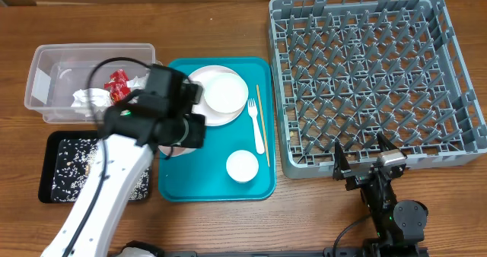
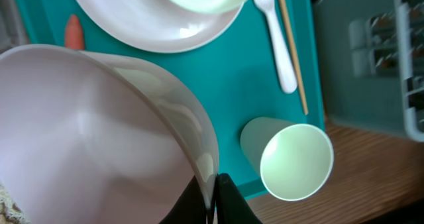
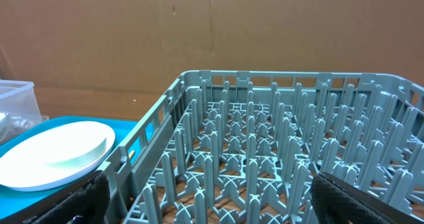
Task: Sort waste into correct bins and load items into the dishwasher
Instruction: 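Carry the empty bowl back and set it on the teal tray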
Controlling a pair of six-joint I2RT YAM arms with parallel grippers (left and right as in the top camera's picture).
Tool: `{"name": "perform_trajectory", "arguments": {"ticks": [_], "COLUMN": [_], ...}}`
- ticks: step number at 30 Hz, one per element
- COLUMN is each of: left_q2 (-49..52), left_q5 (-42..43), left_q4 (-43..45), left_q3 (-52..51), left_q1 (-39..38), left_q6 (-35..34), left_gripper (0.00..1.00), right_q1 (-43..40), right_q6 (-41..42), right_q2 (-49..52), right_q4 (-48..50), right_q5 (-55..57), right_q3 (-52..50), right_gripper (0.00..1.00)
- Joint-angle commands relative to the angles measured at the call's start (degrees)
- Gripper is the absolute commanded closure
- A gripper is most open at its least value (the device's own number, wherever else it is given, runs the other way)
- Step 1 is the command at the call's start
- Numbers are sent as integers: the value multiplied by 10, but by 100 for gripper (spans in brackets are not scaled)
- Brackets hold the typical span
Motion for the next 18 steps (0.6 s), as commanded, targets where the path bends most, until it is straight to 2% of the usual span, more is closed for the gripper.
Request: {"name": "perform_trajectory", "arguments": {"ticks": [1, 9, 18], "left_q2": [43, 137, 174], "left_q5": [-37, -31, -30], "left_q4": [2, 8, 12], "left_q3": [8, 8, 8], "left_q1": [-30, -72, -83], "left_q6": [-13, -32, -38], "left_gripper": [94, 96, 96], "right_q1": [-3, -3, -3], "right_q6": [-2, -2, -2], "right_q2": [-5, -5, -5], "right_q4": [3, 3, 3], "right_q5": [5, 5, 5], "right_q3": [-6, -6, -6], "right_gripper": [0, 0, 0]}}
